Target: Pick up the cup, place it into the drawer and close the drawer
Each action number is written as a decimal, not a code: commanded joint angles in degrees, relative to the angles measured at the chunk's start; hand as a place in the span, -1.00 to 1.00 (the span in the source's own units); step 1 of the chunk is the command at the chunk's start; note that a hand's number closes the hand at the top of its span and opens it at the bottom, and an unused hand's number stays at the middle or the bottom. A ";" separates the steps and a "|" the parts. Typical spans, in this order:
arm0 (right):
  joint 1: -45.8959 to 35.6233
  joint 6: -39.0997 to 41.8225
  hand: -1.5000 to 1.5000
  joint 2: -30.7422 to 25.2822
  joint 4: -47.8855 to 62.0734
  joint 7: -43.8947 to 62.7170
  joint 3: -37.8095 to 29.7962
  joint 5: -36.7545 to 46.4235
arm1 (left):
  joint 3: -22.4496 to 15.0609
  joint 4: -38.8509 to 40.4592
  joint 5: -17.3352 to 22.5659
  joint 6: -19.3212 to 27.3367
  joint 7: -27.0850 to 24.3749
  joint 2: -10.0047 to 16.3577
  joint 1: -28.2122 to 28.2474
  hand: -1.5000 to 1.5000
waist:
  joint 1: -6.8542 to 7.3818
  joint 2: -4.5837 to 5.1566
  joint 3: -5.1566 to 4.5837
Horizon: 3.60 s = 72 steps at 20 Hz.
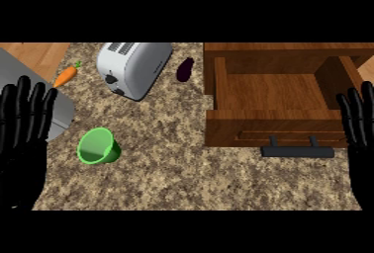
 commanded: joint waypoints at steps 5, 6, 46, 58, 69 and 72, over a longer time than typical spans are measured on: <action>-2.66 1.20 -1.00 0.34 -1.39 4.77 3.53 -0.60 | 4.99 1.91 11.03 -11.33 -3.04 6.27 1.10 -1.00 | -0.71 0.12 -2.34; -2.57 1.65 -1.00 0.32 1.20 1.76 2.85 -0.45 | 7.33 6.29 12.63 -14.63 -9.41 7.46 1.71 -1.00 | -0.75 0.21 -2.35; -6.58 5.65 -1.00 0.31 5.48 4.81 -0.49 -7.50 | 10.53 23.11 15.23 -17.02 -3.36 3.31 3.07 -1.00 | -0.92 0.14 -2.28; -3.34 6.03 -1.00 0.82 1.15 6.73 0.64 -7.89 | 15.19 47.37 9.68 -21.98 -20.32 7.53 -2.16 -1.00 | -1.19 0.17 -2.29; -8.18 4.73 -1.00 1.00 3.60 8.39 0.07 -7.78 | 16.11 67.43 5.25 -23.20 -32.99 10.01 -8.26 -1.00 | -1.15 0.19 -2.30; -6.99 5.25 -1.00 0.09 0.30 10.29 -1.02 -9.30 | 15.60 71.30 4.40 -22.54 -35.77 9.31 -9.20 -1.00 | -1.21 0.17 -2.30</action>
